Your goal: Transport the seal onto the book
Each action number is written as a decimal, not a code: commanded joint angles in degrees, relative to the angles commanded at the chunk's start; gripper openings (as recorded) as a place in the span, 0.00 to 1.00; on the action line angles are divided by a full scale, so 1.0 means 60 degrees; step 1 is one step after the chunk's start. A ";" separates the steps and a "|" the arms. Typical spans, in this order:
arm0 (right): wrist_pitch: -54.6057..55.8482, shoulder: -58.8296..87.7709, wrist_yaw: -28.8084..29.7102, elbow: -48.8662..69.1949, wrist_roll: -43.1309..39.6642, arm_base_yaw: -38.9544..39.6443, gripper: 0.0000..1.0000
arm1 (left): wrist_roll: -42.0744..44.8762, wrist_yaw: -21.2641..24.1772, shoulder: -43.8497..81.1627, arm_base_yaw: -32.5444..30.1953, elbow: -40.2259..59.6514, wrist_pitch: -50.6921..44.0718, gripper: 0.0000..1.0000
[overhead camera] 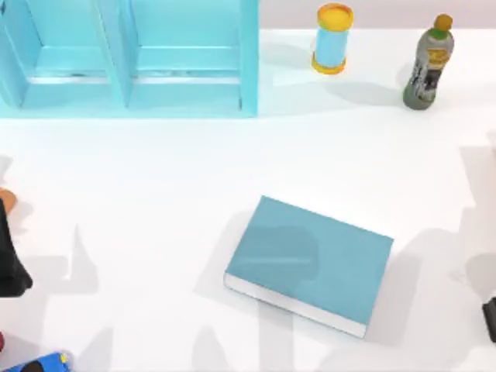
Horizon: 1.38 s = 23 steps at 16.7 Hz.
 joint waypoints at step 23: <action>0.1104 0.0337 0.0003 -0.0763 -0.0003 -0.0007 0.00 | 0.0000 0.0000 0.0000 0.0000 0.0000 0.0000 1.00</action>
